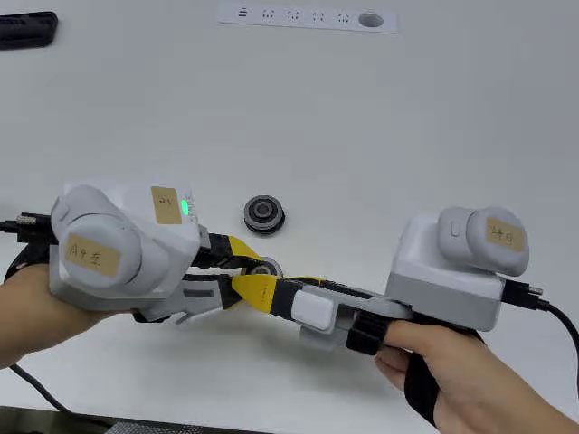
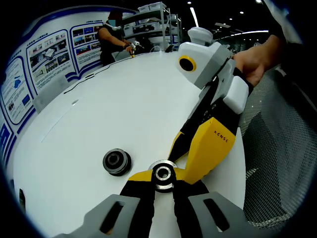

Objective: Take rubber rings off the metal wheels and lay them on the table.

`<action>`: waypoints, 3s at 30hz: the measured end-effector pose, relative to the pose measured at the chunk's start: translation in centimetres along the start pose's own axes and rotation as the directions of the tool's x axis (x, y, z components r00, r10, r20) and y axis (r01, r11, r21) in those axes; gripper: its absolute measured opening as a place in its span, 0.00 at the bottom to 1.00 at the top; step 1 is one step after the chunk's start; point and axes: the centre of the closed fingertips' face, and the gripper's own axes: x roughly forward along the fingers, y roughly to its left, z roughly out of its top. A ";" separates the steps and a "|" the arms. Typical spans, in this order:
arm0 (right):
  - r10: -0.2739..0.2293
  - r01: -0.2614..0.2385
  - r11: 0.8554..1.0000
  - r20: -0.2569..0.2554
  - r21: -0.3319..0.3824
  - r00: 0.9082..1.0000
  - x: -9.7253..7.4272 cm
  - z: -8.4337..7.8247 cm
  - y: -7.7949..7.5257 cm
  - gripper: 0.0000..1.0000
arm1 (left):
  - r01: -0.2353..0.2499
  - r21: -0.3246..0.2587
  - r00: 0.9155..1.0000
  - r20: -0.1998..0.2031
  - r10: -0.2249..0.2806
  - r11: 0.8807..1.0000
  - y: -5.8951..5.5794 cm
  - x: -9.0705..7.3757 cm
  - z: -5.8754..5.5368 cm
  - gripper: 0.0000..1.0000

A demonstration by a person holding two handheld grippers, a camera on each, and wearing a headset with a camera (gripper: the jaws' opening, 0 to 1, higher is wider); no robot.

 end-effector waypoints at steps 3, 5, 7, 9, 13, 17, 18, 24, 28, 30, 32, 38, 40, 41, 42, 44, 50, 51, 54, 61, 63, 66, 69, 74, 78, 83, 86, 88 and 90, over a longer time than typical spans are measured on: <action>-0.007 0.007 1.000 -0.003 -0.008 1.000 0.0 0.0 -0.1 0.48 | 0.003 -0.004 1.000 0.003 -0.003 1.000 0.0 0.0 0.0 0.13; -0.009 0.009 1.000 -0.001 -0.006 1.000 0.0 0.0 -0.1 0.48 | 0.003 -0.004 1.000 0.002 -0.003 1.000 0.0 0.0 0.0 0.12; -0.011 0.011 1.000 -0.001 -0.008 1.000 0.0 0.0 -0.1 0.48 | 0.001 -0.008 1.000 0.003 -0.001 1.000 0.0 0.0 0.0 0.12; -0.027 0.028 0.999 0.006 -0.021 1.000 0.0 0.2 -0.3 0.50 | 0.001 -0.011 1.000 0.003 -0.001 1.000 0.0 0.0 0.0 0.12; -0.009 0.009 1.000 0.013 0.007 1.000 0.5 0.5 0.1 0.51 | -0.001 -0.006 1.000 0.002 0.001 1.000 0.0 0.0 0.0 0.12; -0.007 0.007 0.999 0.000 -0.033 1.000 0.4 0.4 0.5 0.55 | -0.004 -0.007 1.000 0.000 0.004 1.000 0.0 0.0 0.1 0.12; -0.006 0.006 0.999 0.000 -0.031 1.000 0.4 0.4 0.5 0.55 | -0.004 -0.007 1.000 0.000 0.004 1.000 0.0 0.0 0.1 0.12; 0.008 -0.008 1.000 0.006 -0.010 1.000 0.3 0.5 0.5 0.55 | -0.002 -0.009 1.000 0.003 0.002 1.000 0.0 0.0 0.1 0.13; 0.010 -0.010 1.000 0.009 -0.009 1.000 0.1 0.5 0.5 0.55 | 0.000 -0.009 1.000 0.002 0.000 1.000 0.1 0.1 0.1 0.13; 0.011 -0.011 1.000 0.011 -0.007 1.000 0.0 0.5 0.5 0.55 | 0.002 -0.008 1.000 0.001 -0.002 1.000 0.1 0.1 0.1 0.13; 0.012 -0.012 1.000 0.013 -0.001 1.000 -0.1 0.5 0.6 0.54 | 0.001 -0.009 1.000 0.001 -0.001 1.000 0.1 0.1 0.1 0.13; 0.013 -0.013 1.000 0.016 -0.003 1.000 -0.2 0.5 0.6 0.54 | 0.001 -0.008 1.000 0.001 -0.001 1.000 0.0 0.1 0.1 0.13; 0.014 -0.014 1.000 0.020 0.001 1.000 -0.3 0.6 0.6 0.54 | 0.001 -0.008 1.000 0.002 -0.001 1.000 0.0 0.1 0.1 0.13; 0.015 -0.015 1.000 0.020 0.001 1.000 -0.3 0.6 0.7 0.54 | 0.001 -0.008 1.000 0.002 -0.001 1.000 0.0 0.1 0.1 0.13; 0.016 -0.016 1.000 0.020 0.001 1.000 -0.3 0.6 0.7 0.54 | 0.001 -0.008 1.000 0.001 -0.001 1.000 0.0 0.1 0.1 0.13; 0.017 -0.017 1.000 0.021 0.000 1.000 -0.3 0.6 0.7 0.54 | 0.001 -0.007 1.000 0.000 -0.001 1.000 0.0 0.1 0.1 0.13; 0.019 -0.019 1.000 0.023 0.008 1.000 -0.5 0.6 0.8 0.52 | 0.001 -0.007 1.000 0.000 -0.001 1.000 0.0 0.1 0.1 0.13; 0.019 -0.019 1.000 0.023 0.009 1.000 -0.5 0.6 0.8 0.51 | 0.001 -0.007 1.000 0.000 -0.001 1.000 0.0 0.1 0.1 0.13; 0.015 -0.015 1.000 0.022 0.007 1.000 -0.5 0.5 0.6 0.50 | 0.001 -0.008 1.000 0.001 -0.001 1.000 0.0 0.1 0.1 0.13; -0.008 0.007 0.999 0.034 0.034 0.999 -0.4 0.8 -0.9 0.36 | 0.001 -0.008 1.000 0.002 -0.001 1.000 -0.1 0.1 0.1 0.13; -0.025 0.023 0.999 0.038 0.044 0.999 -0.4 0.8 -1.4 0.29 | 0.002 -0.009 1.000 0.002 -0.002 1.000 0.0 0.1 0.0 0.13; -0.051 0.049 0.997 0.041 0.055 0.998 -0.4 0.7 -2.2 0.19 | 0.001 -0.011 1.000 0.002 -0.001 1.000 0.0 0.1 0.0 0.13; -0.071 0.069 0.996 0.038 0.054 0.997 -0.4 0.7 -2.7 0.12 | 0.001 -0.012 1.000 0.002 -0.001 1.000 -0.1 0.1 0.0 0.13; -0.080 0.078 0.996 0.034 0.054 0.996 -0.4 0.7 -3.0 0.07 | 0.001 -0.012 1.000 0.003 -0.001 1.000 -0.1 0.1 0.0 0.13; -0.085 0.083 0.995 0.027 0.058 0.996 -0.4 0.7 -3.2 0.04 | 0.000 -0.014 1.000 0.004 0.000 1.000 -0.1 0.1 0.0 0.13; -0.084 0.083 0.996 0.022 0.044 0.996 -0.3 0.7 -3.2 0.03 | 0.002 -0.015 1.000 0.005 -0.002 1.000 -0.1 0.1 0.0 0.13; -0.087 0.086 0.996 0.025 0.034 0.996 -0.4 0.7 -3.1 0.03 | 0.002 -0.014 1.000 0.005 -0.002 1.000 -0.1 0.1 0.0 0.13; -0.093 0.092 0.996 0.025 0.017 0.995 -0.4 0.7 -3.1 0.03 | 0.002 -0.014 1.000 0.006 -0.002 1.000 -0.1 0.1 0.0 0.13; -0.098 0.098 0.995 0.019 -0.002 0.995 -0.4 0.7 -3.0 0.02 | 0.002 -0.014 1.000 0.006 -0.002 1.000 0.0 0.1 0.0 0.13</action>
